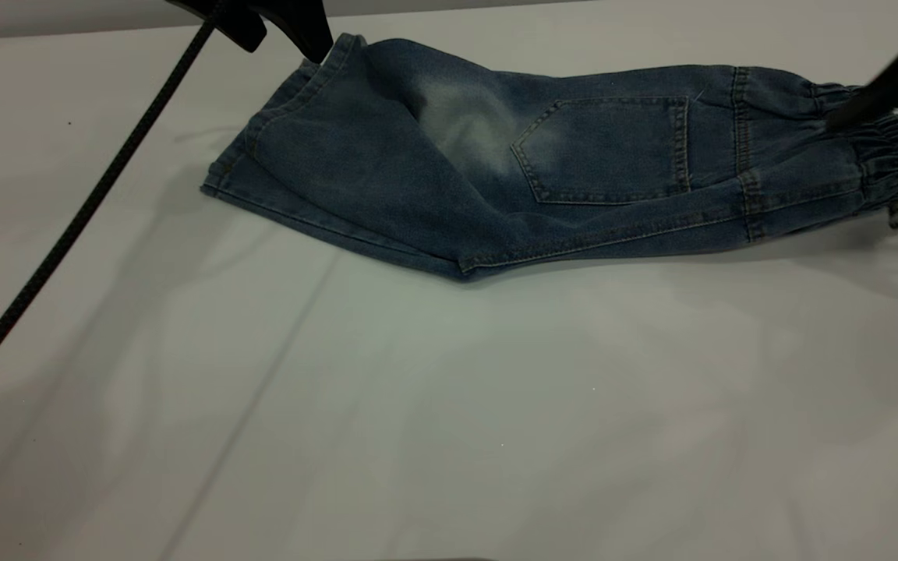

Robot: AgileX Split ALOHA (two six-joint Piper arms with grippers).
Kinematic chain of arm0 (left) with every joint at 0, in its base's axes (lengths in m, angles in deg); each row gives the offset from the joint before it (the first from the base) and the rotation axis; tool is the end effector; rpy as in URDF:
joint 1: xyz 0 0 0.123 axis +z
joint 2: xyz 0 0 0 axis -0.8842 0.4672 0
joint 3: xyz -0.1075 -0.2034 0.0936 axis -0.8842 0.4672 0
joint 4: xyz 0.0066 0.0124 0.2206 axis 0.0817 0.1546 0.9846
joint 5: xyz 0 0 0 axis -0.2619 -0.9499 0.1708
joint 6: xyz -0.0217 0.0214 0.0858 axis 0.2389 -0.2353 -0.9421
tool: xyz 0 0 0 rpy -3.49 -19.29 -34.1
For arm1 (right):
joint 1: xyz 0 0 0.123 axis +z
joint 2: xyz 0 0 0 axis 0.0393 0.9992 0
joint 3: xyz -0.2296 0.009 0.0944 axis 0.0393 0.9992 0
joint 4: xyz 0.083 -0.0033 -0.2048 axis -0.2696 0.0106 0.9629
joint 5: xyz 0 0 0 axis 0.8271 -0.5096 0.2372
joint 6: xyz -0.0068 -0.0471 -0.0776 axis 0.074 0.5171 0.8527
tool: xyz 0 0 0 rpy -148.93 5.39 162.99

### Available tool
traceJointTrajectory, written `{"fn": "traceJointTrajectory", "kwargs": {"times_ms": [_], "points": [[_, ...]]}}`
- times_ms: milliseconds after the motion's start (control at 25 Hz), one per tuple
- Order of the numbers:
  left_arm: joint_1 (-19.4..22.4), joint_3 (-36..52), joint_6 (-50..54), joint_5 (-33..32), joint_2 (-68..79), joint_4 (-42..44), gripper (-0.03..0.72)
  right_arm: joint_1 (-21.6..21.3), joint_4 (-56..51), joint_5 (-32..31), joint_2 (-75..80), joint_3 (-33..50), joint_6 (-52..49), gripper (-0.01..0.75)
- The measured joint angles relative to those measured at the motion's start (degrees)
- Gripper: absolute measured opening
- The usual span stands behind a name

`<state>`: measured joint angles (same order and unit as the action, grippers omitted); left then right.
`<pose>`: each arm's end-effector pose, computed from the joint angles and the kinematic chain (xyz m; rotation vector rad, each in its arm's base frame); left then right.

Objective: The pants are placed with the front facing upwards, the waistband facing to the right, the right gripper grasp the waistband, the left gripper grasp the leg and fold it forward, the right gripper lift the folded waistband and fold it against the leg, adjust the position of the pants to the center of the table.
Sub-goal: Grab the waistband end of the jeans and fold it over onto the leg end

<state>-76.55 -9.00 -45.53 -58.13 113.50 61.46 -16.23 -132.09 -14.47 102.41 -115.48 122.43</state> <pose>0.4117 -0.1223 0.1484 0.6617 2.5696 -0.2495 0.2828 -0.0245 0.0846 0.6511 2.6692 1.1793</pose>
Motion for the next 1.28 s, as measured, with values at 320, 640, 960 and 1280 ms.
{"fn": "traceJointTrajectory", "kwargs": {"times_ms": [320, 640, 960, 1280], "points": [[0.0, 0.0, 0.0, -0.01, 0.0, -1.09, 0.571, -0.54, -4.2, 7.66, 0.61, -0.14, 2.5, 0.593], [-1.11, 0.0, 0.0, -0.18, 0.0, -1.22, 0.571, -0.54, -10.37, 8.21, 7.76, -3.61, 6.25, 0.593], [-2.42, 0.0, 0.0, -0.18, 0.0, -1.17, 0.571, -0.54, -12.48, 9.1, 11.14, -8.93, 6.68, 0.541], [-6.7, -1.25, 0.0, -0.86, 0.82, -0.77, 0.571, -0.54, -13.85, 7.56, 12.11, -9.27, 13.27, 0.067]]}}
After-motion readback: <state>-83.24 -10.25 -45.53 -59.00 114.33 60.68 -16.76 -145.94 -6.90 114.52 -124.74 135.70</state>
